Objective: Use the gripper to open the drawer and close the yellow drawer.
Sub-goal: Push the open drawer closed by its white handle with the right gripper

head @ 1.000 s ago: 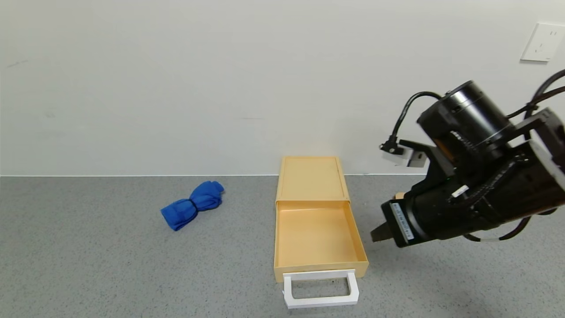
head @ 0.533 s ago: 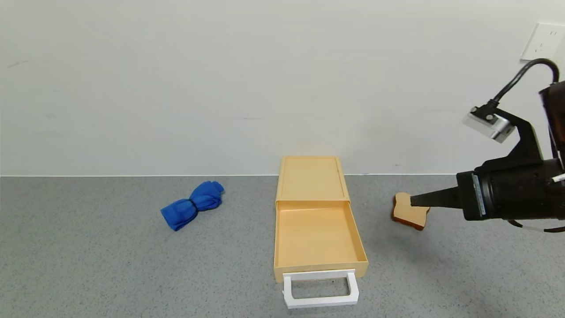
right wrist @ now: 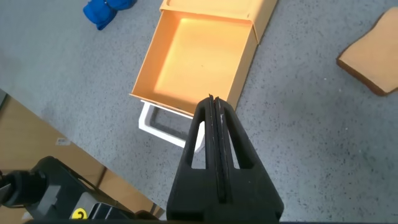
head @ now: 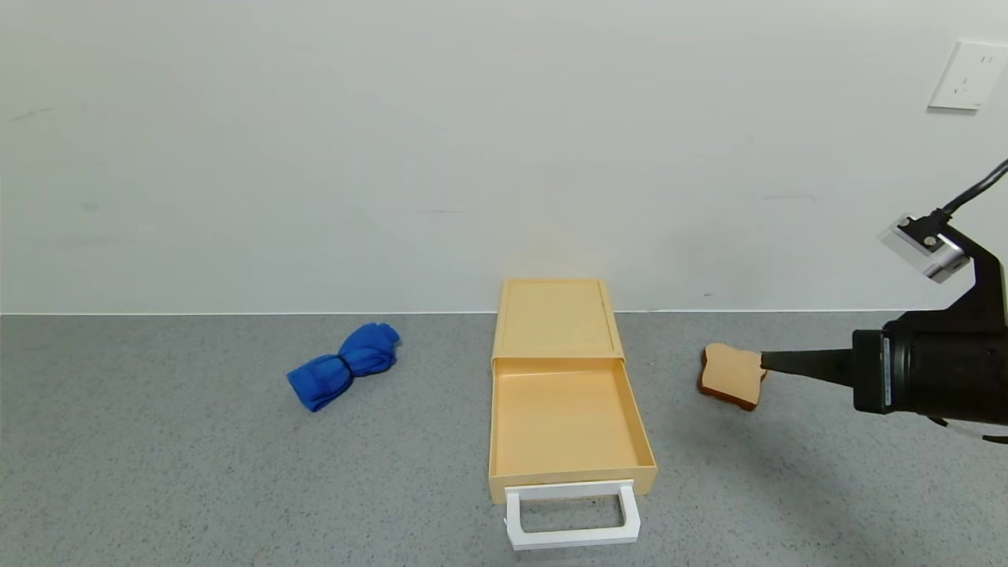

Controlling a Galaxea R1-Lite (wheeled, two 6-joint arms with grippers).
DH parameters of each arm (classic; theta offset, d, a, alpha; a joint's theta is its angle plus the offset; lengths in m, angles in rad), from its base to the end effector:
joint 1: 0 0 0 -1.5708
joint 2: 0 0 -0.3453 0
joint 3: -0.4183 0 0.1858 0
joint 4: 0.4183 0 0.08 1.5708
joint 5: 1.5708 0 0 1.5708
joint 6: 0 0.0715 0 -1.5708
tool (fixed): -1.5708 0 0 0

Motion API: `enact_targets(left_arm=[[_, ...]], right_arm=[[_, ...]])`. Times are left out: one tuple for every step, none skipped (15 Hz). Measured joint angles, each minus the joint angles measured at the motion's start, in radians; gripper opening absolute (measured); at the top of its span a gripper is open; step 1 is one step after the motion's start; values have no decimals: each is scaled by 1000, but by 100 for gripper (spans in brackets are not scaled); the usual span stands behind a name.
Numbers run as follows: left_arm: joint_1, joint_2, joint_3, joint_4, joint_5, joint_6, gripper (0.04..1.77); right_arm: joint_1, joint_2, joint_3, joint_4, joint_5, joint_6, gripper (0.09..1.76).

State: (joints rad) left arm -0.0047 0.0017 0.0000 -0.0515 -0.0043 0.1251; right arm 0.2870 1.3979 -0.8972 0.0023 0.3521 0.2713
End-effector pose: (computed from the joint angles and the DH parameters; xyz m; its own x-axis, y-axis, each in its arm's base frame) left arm -0.0241 -0.0002 0.0833 0.9987 -0.0090 0.0498 0.0027 0.9922 0.1248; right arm 0.2373 0.0957 0.2539 0.6911 0.5636 -0.4525 -0.4113 0.8215 0.3950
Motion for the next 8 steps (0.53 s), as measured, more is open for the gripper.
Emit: enact_targets(left_arm=[[0, 0, 0, 0, 0, 0, 172], [0, 0, 0, 0, 0, 0, 172], [0, 0, 0, -1, 0, 0, 172], [0, 0, 0, 0, 0, 0, 172], [0, 0, 0, 0, 0, 0, 172], [0, 0, 0, 0, 0, 0, 172], [0, 0, 0, 0, 0, 0, 172], [0, 0, 0, 0, 0, 0, 172]], right_arm=[[-3, -1, 2, 0, 0, 0, 12], [-4, -2, 3, 0, 0, 0, 12], [-4, -3, 4, 0, 0, 0, 12], [-4, -3, 4, 1, 0, 0, 12], [-2, -3, 4, 1, 0, 0, 12], [0, -2, 4, 1, 0, 1, 12], [1, -1, 4, 1, 0, 1, 12], [2, -1, 4, 1, -1, 1, 12]])
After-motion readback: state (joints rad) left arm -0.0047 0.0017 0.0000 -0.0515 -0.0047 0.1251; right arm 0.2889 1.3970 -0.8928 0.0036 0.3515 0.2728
